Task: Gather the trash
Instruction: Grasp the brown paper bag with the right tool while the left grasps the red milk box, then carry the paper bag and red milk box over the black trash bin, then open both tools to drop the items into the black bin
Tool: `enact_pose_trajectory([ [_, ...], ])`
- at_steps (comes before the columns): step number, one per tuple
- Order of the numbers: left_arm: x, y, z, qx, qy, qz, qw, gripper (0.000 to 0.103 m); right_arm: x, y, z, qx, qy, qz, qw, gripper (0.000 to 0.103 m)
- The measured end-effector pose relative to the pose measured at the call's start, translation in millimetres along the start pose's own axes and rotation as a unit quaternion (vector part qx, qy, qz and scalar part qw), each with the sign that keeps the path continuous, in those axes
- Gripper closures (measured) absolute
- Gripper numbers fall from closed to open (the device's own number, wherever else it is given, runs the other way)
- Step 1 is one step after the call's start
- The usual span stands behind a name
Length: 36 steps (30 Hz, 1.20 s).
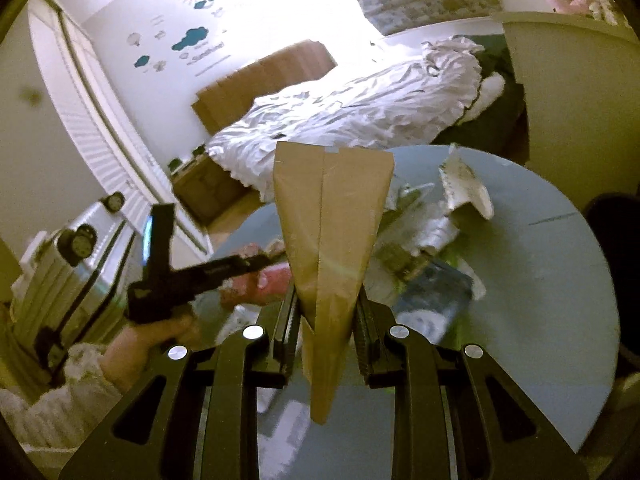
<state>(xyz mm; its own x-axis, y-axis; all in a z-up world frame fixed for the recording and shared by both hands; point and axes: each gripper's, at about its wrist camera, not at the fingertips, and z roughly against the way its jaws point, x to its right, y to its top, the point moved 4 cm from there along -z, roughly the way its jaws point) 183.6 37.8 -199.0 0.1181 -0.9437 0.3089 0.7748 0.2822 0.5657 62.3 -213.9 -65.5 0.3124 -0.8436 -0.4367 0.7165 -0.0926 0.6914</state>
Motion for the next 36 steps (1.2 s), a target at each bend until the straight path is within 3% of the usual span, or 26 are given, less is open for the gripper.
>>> enact_pose_trajectory([
  [5, 30, 9, 46, 0.058, -0.037, -0.026, 0.9973, 0.045, 42, 4, 26, 0.041, 0.005, -0.048, 0.998, 0.078],
  [10, 106, 24, 75, 0.084, -0.116, -0.08, 0.9864, 0.044, 117, 34, 74, 0.123, -0.043, -0.114, 0.985, 0.078],
  [13, 169, 24, 67, 0.061, -0.185, -0.112, 0.9744, 0.044, 172, 46, 92, 0.151, -0.09, -0.156, 0.972, 0.078],
  [16, 238, 12, 40, 0.024, -0.235, -0.156, 0.959, 0.044, 236, 44, 96, 0.152, -0.137, -0.215, 0.955, 0.078],
  [21, 333, -16, -10, -0.042, -0.283, -0.197, 0.9377, 0.044, 299, 21, 88, 0.139, -0.173, -0.271, 0.937, 0.078],
  [25, 384, -36, -48, -0.078, -0.289, -0.223, 0.9277, 0.044, 331, 5, 80, 0.119, -0.18, -0.296, 0.931, 0.078],
  [30, 421, -55, -87, -0.11, -0.276, -0.249, 0.9216, 0.044, 345, 0, 72, 0.1, -0.193, -0.299, 0.929, 0.078],
  [34, 427, -60, -97, -0.115, -0.262, -0.256, 0.9234, 0.042, 356, -8, 74, 0.096, -0.193, -0.314, 0.925, 0.077],
  [36, 425, -63, -100, -0.112, -0.252, -0.259, 0.9257, 0.033, 361, -7, 76, 0.098, -0.189, -0.322, 0.922, 0.07],
])
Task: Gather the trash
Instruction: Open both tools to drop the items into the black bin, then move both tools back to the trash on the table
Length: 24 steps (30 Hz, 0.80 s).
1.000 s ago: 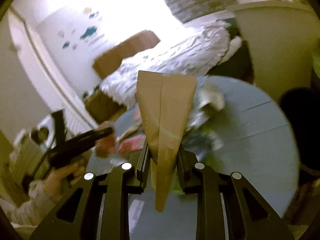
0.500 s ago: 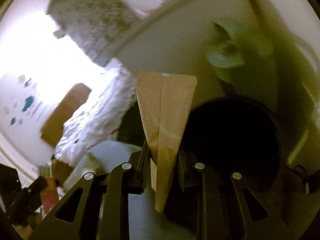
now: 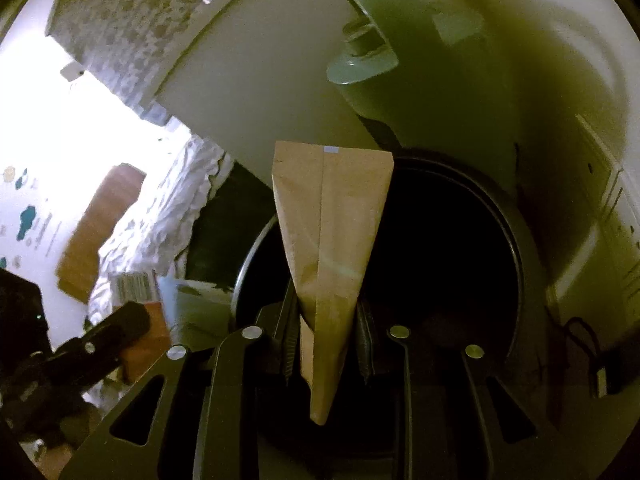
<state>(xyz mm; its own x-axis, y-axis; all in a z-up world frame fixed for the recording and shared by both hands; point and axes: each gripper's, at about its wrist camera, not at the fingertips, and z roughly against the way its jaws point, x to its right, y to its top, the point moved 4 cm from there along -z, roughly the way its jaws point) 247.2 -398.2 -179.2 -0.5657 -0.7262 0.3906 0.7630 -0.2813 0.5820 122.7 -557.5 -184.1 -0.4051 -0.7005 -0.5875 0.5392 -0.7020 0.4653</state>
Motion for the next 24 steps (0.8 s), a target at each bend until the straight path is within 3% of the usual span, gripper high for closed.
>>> enact_pose_trajectory([
  [1, -1, 0, 0, 0.004, 0.006, 0.001, 1.0, 0.025, 1, 1, 0, 0.001, 0.0, -0.004, 1.0, 0.064],
  [2, -2, -2, 1, 0.006, 0.009, 0.002, 0.9999, 0.019, 2, 0, 1, 0.007, 0.0, -0.008, 1.0, 0.049],
  [3, -3, -3, 3, 0.008, 0.01, 0.004, 0.9999, 0.019, 1, 2, 3, 0.012, 0.001, -0.01, 1.0, 0.038],
  [4, -4, -5, 5, 0.007, 0.012, 0.005, 0.9999, 0.019, 0, 2, 5, 0.017, 0.004, -0.01, 1.0, 0.036],
  [8, -7, -11, 24, 0.013, 0.014, 0.011, 0.9998, 0.019, -6, 1, 7, 0.02, 0.009, -0.003, 1.0, 0.035],
  [15, -20, -27, 101, 0.064, 0.023, 0.018, 0.9975, 0.019, -32, -11, 14, 0.027, 0.029, 0.04, 0.998, 0.035],
  [21, -79, -47, 194, 0.119, 0.063, 0.059, 0.9892, 0.019, -87, -31, 21, 0.031, 0.068, 0.125, 0.989, 0.035],
  [24, -135, -63, 239, 0.132, 0.119, 0.091, 0.9799, 0.019, -130, -46, 34, 0.033, 0.094, 0.172, 0.98, 0.035],
])
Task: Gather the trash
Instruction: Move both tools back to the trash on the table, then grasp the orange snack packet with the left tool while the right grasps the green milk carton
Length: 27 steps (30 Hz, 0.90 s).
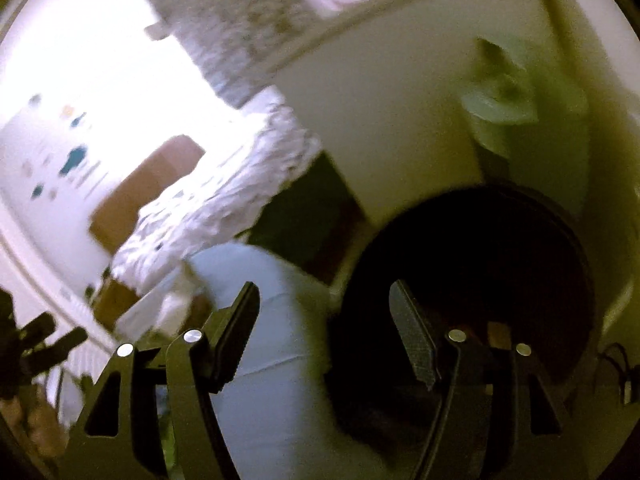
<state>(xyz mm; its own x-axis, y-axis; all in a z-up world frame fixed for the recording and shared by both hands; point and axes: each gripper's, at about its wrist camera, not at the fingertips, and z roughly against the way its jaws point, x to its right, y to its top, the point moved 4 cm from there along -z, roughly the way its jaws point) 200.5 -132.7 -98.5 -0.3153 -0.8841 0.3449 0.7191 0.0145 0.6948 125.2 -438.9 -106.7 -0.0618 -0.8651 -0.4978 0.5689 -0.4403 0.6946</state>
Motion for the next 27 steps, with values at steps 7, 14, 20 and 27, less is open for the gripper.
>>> enact_pose_trajectory([
  [7, -141, 10, 9, -0.023, 0.106, 0.069, 0.9917, 0.019, -180, 7, -27, -0.067, 0.081, 0.162, 0.981, 0.018],
  [14, -199, 14, -36, -0.063, 0.089, 0.083, 0.9906, 0.019, -273, -27, -124, -0.184, 0.07, 0.222, 0.955, 0.018],
  [20, -193, 18, -66, -0.078, 0.072, 0.043, 0.9934, 0.025, -268, -53, -171, -0.228, 0.0, 0.233, 0.945, 0.039],
  [27, -192, 12, -78, -0.083, 0.103, 0.012, 0.9911, 0.064, -251, -57, -168, -0.212, 0.031, 0.209, 0.954, 0.05],
])
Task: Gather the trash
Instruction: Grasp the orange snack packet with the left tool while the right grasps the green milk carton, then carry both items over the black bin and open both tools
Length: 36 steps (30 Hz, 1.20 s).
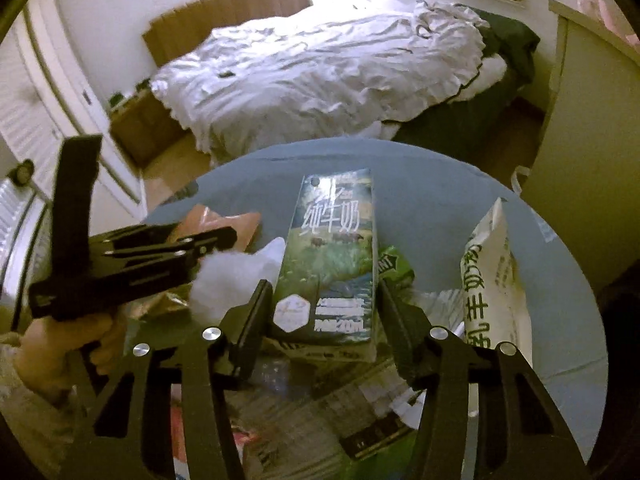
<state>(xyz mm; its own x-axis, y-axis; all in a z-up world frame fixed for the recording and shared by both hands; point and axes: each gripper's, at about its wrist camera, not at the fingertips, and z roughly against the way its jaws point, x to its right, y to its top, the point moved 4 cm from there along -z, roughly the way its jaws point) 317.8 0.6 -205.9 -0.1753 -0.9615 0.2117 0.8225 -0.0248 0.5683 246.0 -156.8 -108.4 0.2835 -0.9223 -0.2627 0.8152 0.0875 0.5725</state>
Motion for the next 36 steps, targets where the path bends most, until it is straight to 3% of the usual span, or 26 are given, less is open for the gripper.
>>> enact_pose_trajectory([
  [2, -2, -2, 8, 0.009, -0.002, 0.008, 0.9999, 0.072, 7, -5, 20, 0.024, 0.033, -0.019, 0.999, 0.051],
  [7, 0, 0, 50, 0.052, -0.023, 0.029, 0.998, 0.072, 30, -8, 78, 0.097, 0.103, -0.068, 0.988, 0.051],
  [12, 31, 3, 96, 0.086, -0.051, 0.022, 0.9947, 0.072, 78, -24, 147, 0.184, 0.131, -0.122, 0.966, 0.051],
  [17, 96, 7, 115, 0.093, -0.088, -0.024, 0.9915, 0.072, 148, -50, 202, 0.257, 0.104, -0.184, 0.943, 0.051],
  [20, 140, 8, 114, 0.087, -0.117, -0.045, 0.9883, 0.072, 202, -77, 226, 0.288, 0.066, -0.236, 0.926, 0.051],
  [27, 253, 0, 89, 0.06, -0.173, -0.114, 0.9765, 0.072, 299, -143, 240, 0.318, 0.0, -0.331, 0.888, 0.051],
  [31, 308, -8, 66, 0.039, -0.2, -0.139, 0.969, 0.072, 333, -163, 226, 0.307, -0.022, -0.36, 0.881, 0.051],
  [36, 361, -15, 35, 0.011, -0.217, -0.158, 0.9632, 0.072, 358, -166, 213, 0.295, -0.042, -0.37, 0.88, 0.051],
])
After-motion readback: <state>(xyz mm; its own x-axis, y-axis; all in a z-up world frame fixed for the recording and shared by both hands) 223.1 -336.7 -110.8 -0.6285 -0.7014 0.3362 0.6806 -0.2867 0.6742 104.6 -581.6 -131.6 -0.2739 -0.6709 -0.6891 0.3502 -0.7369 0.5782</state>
